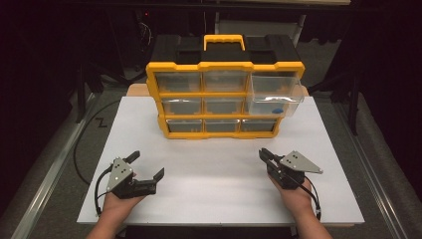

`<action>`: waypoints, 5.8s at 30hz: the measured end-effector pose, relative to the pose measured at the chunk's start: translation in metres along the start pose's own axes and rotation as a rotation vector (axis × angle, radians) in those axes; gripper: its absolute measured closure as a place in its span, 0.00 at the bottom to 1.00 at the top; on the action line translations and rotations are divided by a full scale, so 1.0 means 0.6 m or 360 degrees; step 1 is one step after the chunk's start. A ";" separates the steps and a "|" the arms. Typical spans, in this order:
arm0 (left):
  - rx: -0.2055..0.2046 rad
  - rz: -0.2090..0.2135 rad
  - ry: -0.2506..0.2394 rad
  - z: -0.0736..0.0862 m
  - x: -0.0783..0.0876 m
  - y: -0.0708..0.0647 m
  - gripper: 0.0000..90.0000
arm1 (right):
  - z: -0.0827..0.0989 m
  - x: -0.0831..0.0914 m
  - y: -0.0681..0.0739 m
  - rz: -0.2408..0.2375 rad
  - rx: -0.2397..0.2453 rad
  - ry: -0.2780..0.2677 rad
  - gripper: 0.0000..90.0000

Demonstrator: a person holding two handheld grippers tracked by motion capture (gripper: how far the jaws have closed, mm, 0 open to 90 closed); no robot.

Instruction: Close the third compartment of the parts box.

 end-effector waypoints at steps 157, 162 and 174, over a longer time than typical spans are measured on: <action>-0.0035 0.0034 -0.0016 0.000 0.004 -0.005 0.00 | -0.201 0.008 -0.051 0.0316 0.0091 -0.0479 1.00; -0.0032 0.0034 -0.0016 0.000 0.004 -0.005 0.00 | -0.205 0.004 -0.053 0.0320 0.0090 -0.0472 1.00; -0.0028 0.0038 -0.0017 0.000 0.004 -0.004 0.00 | -0.226 -0.005 -0.059 0.0341 0.0115 -0.0443 1.00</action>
Point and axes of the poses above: each handheld gripper's, and its own axes: x roughly backward along the jaws, z roughly out of its underside, y roughly to its left, the point moved 3 cm from there along -x, roughly forward along the jaws, and after that the axes turned 7 degrees about -z, right-handed, at the moved point
